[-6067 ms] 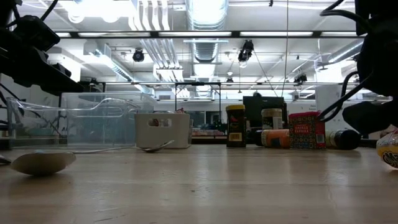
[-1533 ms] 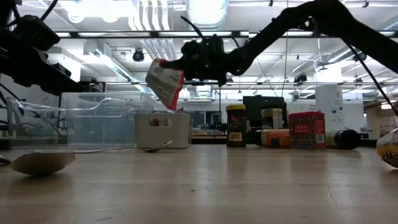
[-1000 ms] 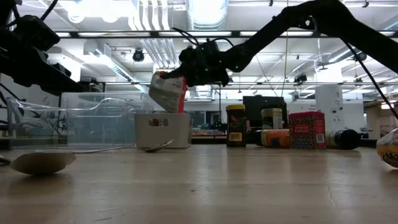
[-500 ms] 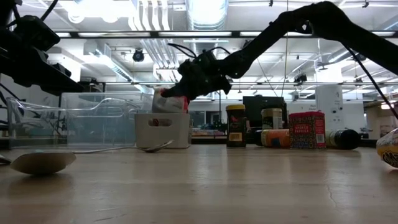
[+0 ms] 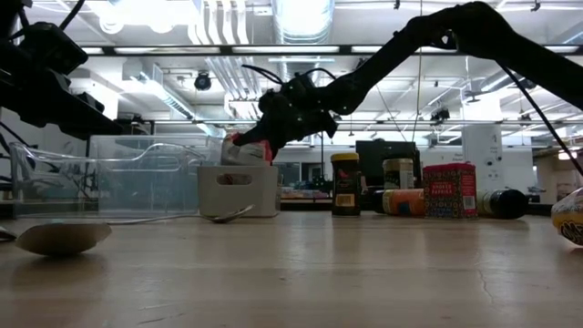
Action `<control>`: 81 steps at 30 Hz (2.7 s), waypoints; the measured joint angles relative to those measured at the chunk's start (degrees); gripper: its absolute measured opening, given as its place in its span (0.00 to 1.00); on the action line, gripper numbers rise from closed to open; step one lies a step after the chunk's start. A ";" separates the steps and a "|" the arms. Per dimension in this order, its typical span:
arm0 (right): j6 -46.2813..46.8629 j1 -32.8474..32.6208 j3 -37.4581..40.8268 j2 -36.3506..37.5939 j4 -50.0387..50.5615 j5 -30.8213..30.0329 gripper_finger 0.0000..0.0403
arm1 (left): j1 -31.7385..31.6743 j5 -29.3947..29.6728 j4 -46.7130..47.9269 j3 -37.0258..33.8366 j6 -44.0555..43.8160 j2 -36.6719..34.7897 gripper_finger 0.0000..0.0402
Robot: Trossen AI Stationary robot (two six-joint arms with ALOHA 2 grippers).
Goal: Pick & Place Food Item
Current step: Put the orange noodle pack into the gray bin
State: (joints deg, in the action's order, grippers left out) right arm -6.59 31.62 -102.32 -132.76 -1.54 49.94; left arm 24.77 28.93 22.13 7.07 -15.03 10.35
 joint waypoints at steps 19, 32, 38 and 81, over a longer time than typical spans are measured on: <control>3.36 0.57 0.02 0.20 -0.08 -1.11 0.36 | -0.02 0.00 0.00 0.00 0.00 0.00 0.41; 2.61 1.83 -0.01 3.34 3.77 -12.17 0.39 | -0.01 0.01 0.01 0.00 0.00 0.00 0.41; 0.15 1.85 -0.01 5.58 8.60 -18.13 0.39 | -0.02 0.01 0.00 0.00 0.00 0.00 0.41; -7.04 -8.13 1.61 4.26 14.64 -22.08 0.39 | -0.01 0.02 0.01 0.00 0.00 0.00 0.41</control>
State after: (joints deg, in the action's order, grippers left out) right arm -13.63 23.49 -100.71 -128.51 13.10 27.86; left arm 24.76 28.95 22.14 7.07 -15.03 10.35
